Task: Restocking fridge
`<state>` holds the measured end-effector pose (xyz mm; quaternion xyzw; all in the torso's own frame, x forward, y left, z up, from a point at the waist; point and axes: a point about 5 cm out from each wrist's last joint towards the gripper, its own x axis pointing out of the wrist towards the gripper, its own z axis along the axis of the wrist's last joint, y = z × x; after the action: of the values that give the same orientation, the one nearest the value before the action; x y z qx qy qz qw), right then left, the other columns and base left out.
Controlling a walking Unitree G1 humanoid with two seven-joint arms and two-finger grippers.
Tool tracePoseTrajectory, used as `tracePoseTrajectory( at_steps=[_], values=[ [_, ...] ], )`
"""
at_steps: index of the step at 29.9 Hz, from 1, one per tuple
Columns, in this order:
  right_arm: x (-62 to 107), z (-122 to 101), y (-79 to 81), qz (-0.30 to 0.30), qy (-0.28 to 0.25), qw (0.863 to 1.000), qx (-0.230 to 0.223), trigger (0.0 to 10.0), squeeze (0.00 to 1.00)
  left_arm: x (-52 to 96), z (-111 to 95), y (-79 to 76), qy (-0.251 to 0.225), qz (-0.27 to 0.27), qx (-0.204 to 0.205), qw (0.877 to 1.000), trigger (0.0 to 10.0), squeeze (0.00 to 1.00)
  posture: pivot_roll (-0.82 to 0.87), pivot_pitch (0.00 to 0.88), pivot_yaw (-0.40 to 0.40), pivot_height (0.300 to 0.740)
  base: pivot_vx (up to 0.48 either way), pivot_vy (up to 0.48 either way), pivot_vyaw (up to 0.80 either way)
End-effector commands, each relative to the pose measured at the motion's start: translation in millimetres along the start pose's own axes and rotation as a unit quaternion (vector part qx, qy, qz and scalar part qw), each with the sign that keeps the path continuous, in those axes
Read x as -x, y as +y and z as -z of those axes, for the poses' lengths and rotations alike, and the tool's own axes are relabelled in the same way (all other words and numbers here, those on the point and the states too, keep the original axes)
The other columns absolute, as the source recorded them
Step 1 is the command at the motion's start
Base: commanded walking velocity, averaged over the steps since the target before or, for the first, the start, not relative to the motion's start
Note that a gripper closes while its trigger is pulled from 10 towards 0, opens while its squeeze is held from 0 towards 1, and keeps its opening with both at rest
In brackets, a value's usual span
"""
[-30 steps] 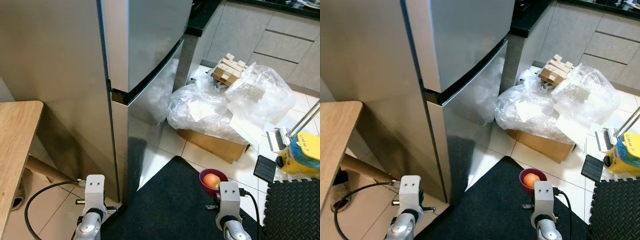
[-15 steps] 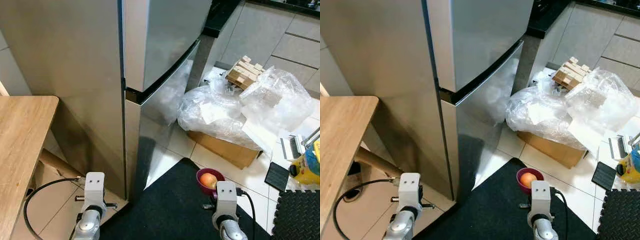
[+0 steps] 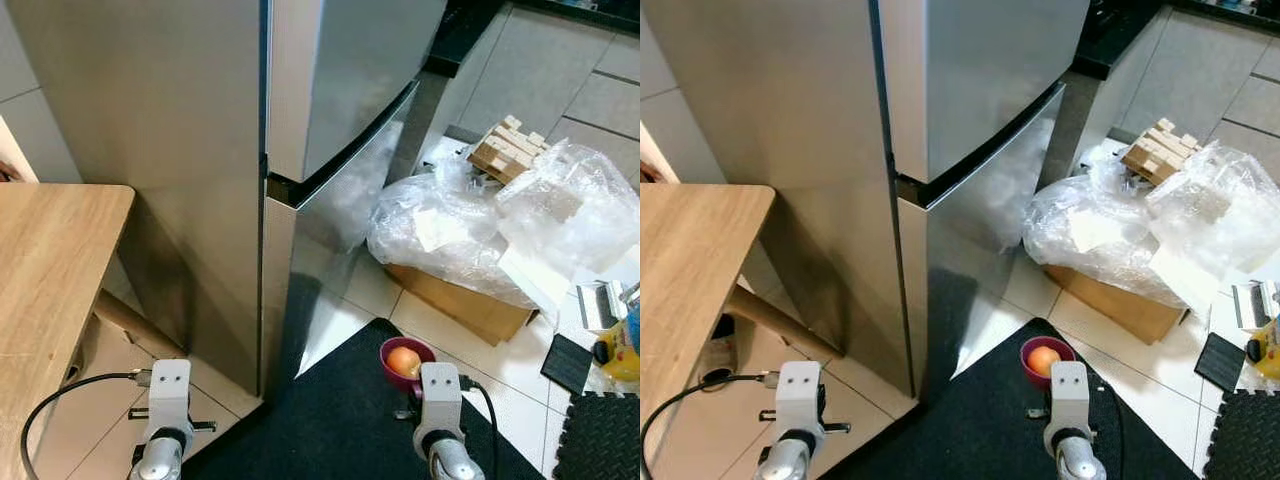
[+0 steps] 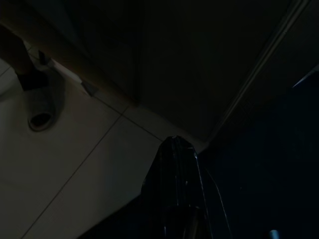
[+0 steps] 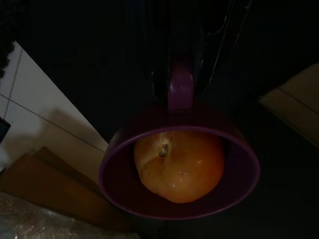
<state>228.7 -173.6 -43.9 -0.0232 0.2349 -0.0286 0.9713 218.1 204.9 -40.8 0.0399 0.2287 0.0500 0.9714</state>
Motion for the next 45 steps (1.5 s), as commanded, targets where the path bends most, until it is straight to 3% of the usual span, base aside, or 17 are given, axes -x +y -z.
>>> tracePoseTrajectory(
  at_steps=[1,9,15,21,26,30,33,36,45],
  values=[
    [0.7,0.3,-3.1,0.010,-0.002,1.000,-0.003,10.0,0.00,0.4,1.7,-2.1,0.005,0.004,-0.005,1.000,10.0,0.00,0.01,0.104,-0.068,0.731,0.000,-0.394,0.00],
    [4.3,4.1,-11.4,0.018,-0.005,1.000,-0.001,10.0,0.00,-6.2,-8.0,-11.6,-0.005,0.011,0.010,1.000,10.0,0.00,-0.02,0.099,-0.059,0.731,0.000,-0.480,0.00],
    [7.7,7.9,-20.8,0.035,-0.004,0.999,-0.002,10.0,0.00,-11.6,-19.1,-11.6,-0.027,0.002,0.022,0.999,10.0,0.00,-0.04,0.092,-0.039,0.731,0.000,0.000,0.00],
    [9.1,9.7,-20.8,0.033,-0.003,0.999,0.002,10.0,0.00,-19.0,-40.6,2.4,-0.073,-0.032,0.028,0.996,10.0,0.00,-0.05,0.091,-0.052,0.731,0.000,0.000,0.00],
    [7.6,7.2,-18.3,0.030,-0.007,1.000,0.003,10.0,0.00,-24.0,-51.4,17.4,-0.082,-0.058,0.034,0.994,10.0,0.00,-0.05,0.097,-0.039,0.731,0.000,0.000,0.00],
    [7.1,6.2,-18.4,0.033,-0.009,0.999,0.000,10.0,0.00,-24.7,-52.0,18.7,-0.080,-0.056,0.033,0.995,10.0,0.00,-0.05,0.100,-0.039,0.731,0.000,0.000,0.00],
    [7.3,6.5,-18.8,0.033,-0.009,0.999,0.001,10.0,0.00,-24.0,-42.7,21.0,-0.045,-0.058,0.005,0.997,10.0,0.00,-0.05,0.105,-0.041,0.731,0.000,0.000,0.00],
    [7.8,7.1,-19.9,0.034,-0.008,0.999,0.001,10.0,0.00,-22.3,-38.0,23.0,-0.035,-0.062,0.017,0.997,10.0,0.00,-0.05,0.106,-0.040,0.731,0.000,0.320,0.00],
    [8.2,8.1,-20.7,0.034,-0.005,0.999,0.003,10.0,0.00,-27.7,-58.4,17.9,-0.086,-0.017,0.001,0.996,10.0,0.00,-0.04,0.113,-0.049,0.731,0.000,0.213,0.00]
  ],
)
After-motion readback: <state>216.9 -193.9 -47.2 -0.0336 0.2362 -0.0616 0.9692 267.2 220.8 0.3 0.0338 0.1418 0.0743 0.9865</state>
